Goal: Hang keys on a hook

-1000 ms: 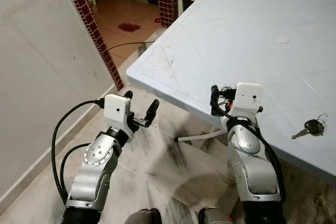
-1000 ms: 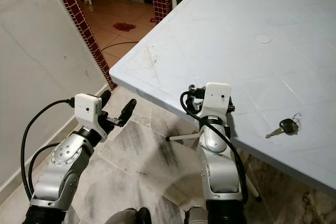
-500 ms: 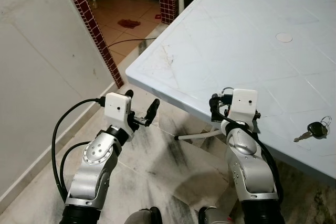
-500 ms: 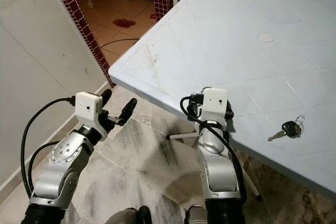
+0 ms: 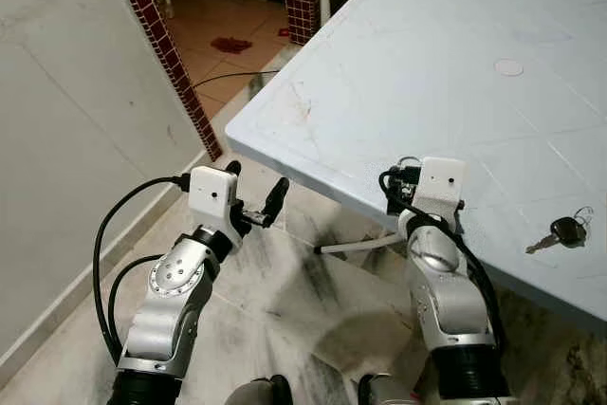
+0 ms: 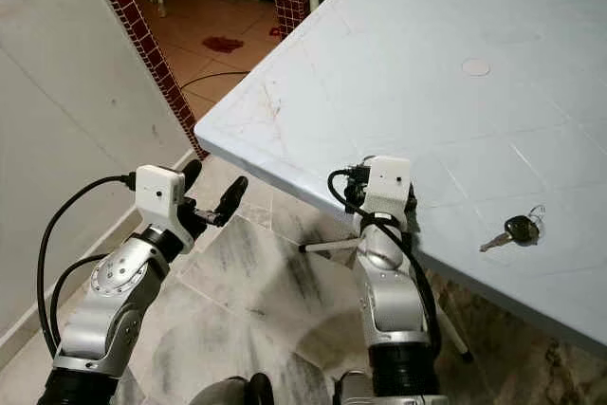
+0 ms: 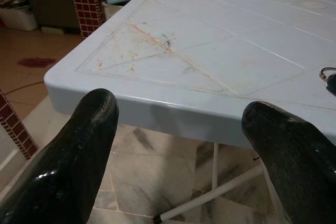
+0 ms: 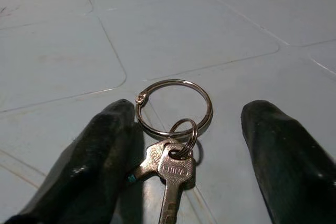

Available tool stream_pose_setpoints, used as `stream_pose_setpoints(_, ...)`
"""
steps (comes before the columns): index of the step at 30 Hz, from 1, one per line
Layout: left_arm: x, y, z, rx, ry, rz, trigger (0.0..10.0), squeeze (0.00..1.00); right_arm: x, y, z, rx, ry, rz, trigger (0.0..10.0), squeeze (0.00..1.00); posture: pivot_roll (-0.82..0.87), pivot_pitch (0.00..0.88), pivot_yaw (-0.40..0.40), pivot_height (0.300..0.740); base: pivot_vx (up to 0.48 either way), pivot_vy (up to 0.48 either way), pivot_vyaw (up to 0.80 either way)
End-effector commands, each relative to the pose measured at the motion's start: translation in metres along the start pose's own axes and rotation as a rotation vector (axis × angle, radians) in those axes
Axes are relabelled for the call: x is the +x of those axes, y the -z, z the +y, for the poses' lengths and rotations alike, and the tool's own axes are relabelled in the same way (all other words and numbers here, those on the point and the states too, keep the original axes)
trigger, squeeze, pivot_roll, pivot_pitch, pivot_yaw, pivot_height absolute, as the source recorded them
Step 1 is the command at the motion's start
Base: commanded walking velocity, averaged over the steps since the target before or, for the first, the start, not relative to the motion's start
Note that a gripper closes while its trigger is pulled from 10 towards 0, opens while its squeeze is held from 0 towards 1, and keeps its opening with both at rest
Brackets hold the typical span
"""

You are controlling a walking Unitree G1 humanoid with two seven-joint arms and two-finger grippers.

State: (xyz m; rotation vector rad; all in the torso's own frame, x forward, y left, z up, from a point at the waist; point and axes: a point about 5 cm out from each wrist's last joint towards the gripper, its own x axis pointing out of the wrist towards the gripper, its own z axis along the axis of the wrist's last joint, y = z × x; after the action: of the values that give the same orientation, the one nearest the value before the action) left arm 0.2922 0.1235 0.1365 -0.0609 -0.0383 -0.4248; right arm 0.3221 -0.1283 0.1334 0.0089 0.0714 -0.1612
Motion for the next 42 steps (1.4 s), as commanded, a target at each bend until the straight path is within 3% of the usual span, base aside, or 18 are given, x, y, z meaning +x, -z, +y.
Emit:
stream_pose_setpoints(1, -0.001, -0.001, 0.002, 0.012, 0.001, 0.006, 10.0, 0.0, 0.0, 0.007, 0.009, 0.016, -0.039, 0.038, 0.0, 0.0, -0.04, 0.185, 0.126, 0.74, 0.0, 0.0, 0.0)
stream_pose_setpoints(21, -0.002, 0.001, 0.001, 0.008, -0.015, 0.003, 10.0, 0.0, -0.001, 0.021, 0.006, -0.019, -0.044, 0.088, 0.0, 0.0, -0.04, 0.177, 0.107, 0.74, 0.0, 0.0, 0.0)
stream_pose_setpoints(42, -0.001, 0.002, 0.002, 0.017, -0.019, 0.006, 10.0, 0.0, 0.0, 0.021, 0.003, -0.024, -0.039, 0.076, 0.0, 0.0, -0.04, 0.173, 0.112, 0.74, 0.0, 0.0, 0.0)
